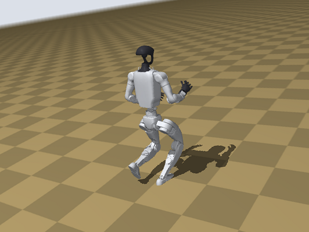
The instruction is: Sport exercise
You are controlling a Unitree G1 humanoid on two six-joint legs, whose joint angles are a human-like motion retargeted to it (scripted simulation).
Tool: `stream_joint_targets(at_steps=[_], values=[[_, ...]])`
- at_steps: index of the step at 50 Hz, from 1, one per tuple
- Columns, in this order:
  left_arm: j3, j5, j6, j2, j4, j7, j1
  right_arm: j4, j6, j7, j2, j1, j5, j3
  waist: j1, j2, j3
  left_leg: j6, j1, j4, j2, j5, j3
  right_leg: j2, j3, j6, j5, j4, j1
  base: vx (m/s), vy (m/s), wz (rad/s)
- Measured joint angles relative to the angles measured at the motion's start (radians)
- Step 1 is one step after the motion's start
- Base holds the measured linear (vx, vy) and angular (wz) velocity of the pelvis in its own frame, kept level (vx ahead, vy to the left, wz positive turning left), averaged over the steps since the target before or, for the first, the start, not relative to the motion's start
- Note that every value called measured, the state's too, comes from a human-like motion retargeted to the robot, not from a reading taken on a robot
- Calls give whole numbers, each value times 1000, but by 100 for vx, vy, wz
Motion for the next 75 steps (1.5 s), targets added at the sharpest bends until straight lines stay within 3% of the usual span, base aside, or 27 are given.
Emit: stream_joint_targets(at_steps=[2, 5, 8, 13, 17, 22, 24, 27, 30, 32, 36, 39, 43, 45, 48, 50, 53, 57, 60, 64, 67, 70, 72, 75], values=[[17, -2, 4, 12, 10, -16, 47, -37, 8, -31, -1, -93, -13, -16, 33, -21, 2, 45, -114, 22, -3, -62, 8, -13, 24, 6, -14, -7, 44, 0, 0, 0], [46, -23, -11, 39, -19, -38, 137, -101, 2, -64, -1, -170, -1, -37, 63, -76, -11, 75, -253, -77, -71, -139, 57, -72, 62, 64, 10, -37, 130, 2, 4, 21], [76, -56, -38, 59, -57, -58, 224, -147, -18, -59, 8, -170, 29, -35, 76, -139, -36, 47, -327, -320, -184, -176, 123, -157, 88, 167, 117, -67, 210, 5, 8, 34], [113, -121, -58, 56, -107, -66, 315, -155, -51, -2, 22, -86, 54, -6, 24, -250, -99, -34, -344, -815, -430, -120, 202, -364, 99, 308, 344, -26, 268, 3, 8, 36], [127, -126, -69, 35, -162, -29, 295, -99, -52, 36, 36, 20, 35, 16, -34, -299, -112, -2, -315, -873, -538, -133, 212, -501, 90, 308, 390, 139, 282, -2, 6, -2], [129, -39, -74, 33, -217, 69, 127, 45, -18, 62, 68, 165, -25, 32, -95, -315, -73, 127, -223, -709, -597, -314, 179, -585, 118, 250, 371, 421, 224, -1, 6, -25], [124, 12, -62, 45, -219, 124, 2, 123, -2, 68, 77, 207, -54, 30, -117, -312, -43, 158, -152, -687, -603, -389, 157, -579, 150, 214, 333, 500, 147, -4, 4, -42], [121, 45, -42, 52, -239, 180, -154, 199, 6, 90, 60, 288, -66, 27, -167, -304, -33, 160, -34, -716, -616, -428, 124, -566, 184, 164, 248, 541, -3, -3, 0, -42], [137, 31, -40, 46, -290, 196, -230, 197, -3, 119, 15, 384, -27, 22, -204, -240, -53, 99, 112, -780, -562, -395, 96, -481, 150, 134, 183, 427, -119, 6, -1, -83], [140, 11, -60, 37, -323, 191, -243, 177, -10, 143, -10, 444, 14, 14, -215, -167, -70, 18, 194, -791, -478, -333, 78, -380, 85, 134, 157, 266, -148, 12, -8, -93], [109, -36, -122, 21, -359, 149, -217, 136, -21, 172, -24, 543, 97, -19, -220, -54, -120, -140, 241, -719, -323, -80, 39, -185, 1, 180, 166, -99, -169, 4, -11, -66], [70, -64, -138, 15, -352, 108, -176, 102, -27, 164, -14, 554, 137, -42, -183, 17, -139, -183, 220, -564, -206, 53, 15, -65, -35, 179, 191, -239, -160, -4, -8, -68], [23, -79, -101, 0, -265, 60, -71, 57, -32, 116, 6, 457, 128, -50, -119, 36, -119, -124, 176, -281, -93, 55, 19, -8, -43, 92, 116, -119, -129, -5, -4, -63], [16, -78, -58, -3, -182, 35, -25, 42, -14, 72, 11, 338, 99, -59, -78, 26, -90, -68, 115, -135, -47, 4, 10, 6, -31, 33, 35, -52, -84, -3, -7, -50], [29, -63, -5, -5, -50, 21, 41, 15, 19, 3, 22, 99, 36, -74, -4, 2, -51, 40, -63, 9, 5, -128, 3, 16, -1, -6, -34, -22, -19, -7, -4, -47], [48, -67, 2, 2, -12, 9, 119, -40, 23, -34, 25, -29, 18, -87, 41, -19, -56, 88, -199, 7, -2, -204, 15, 9, 28, 3, -37, -39, 28, -3, 1, -21], [86, -100, -16, 30, -29, -19, 268, -156, 2, -56, 27, -132, 45, -98, 61, -100, -76, 94, -332, -184, -129, -254, 77, -89, 74, 88, -4, -64, 141, 8, 7, 35], [136, -158, -46, 48, -66, -47, 425, -278, -46, -30, 45, -143, 94, -80, 51, -213, -121, 21, -393, -612, -356, -214, 154, -264, 104, 254, 207, -78, 252, 8, 8, 52], [152, -198, -46, 29, -92, -36, 473, -301, -65, 7, 60, -98, 106, -53, 8, -269, -157, -2, -375, -845, -505, -175, 178, -389, 113, 322, 354, 6, 271, 0, 8, 30], [151, -168, -51, -5, -133, 33, 390, -216, -42, 51, 85, 32, 72, -14, -43, -291, -147, 87, -332, -730, -584, -263, 176, -513, 110, 294, 397, 264, 253, -4, 6, -16], [151, -98, -36, -17, -153, 119, 196, -67, 1, 88, 101, 144, 28, 7, -92, -294, -111, 163, -242, -650, -622, -405, 148, -571, 139, 233, 337, 458, 155, -4, 4, -29], [158, -36, -9, -17, -182, 210, -58, 92, 16, 119, 98, 250, 3, 10, -168, -305, -94, 163, -109, -713, -660, -447, 104, -599, 190, 174, 239, 536, -35, -6, -1, -17], [182, -35, -5, -14, -245, 242, -162, 123, 9, 138, 67, 346, 26, 7, -203, -271, -107, 154, 12, -773, -654, -442, 79, -552, 189, 161, 181, 472, -132, 6, 5, -69], [207, -51, -41, -8, -351, 255, -245, 118, -2, 172, 16, 493, 90, -10, -222, -156, -131, 40, 177, -807, -527, -372, 43, -387, 93, 152, 130, 235, -193, 13, -5, -106]])
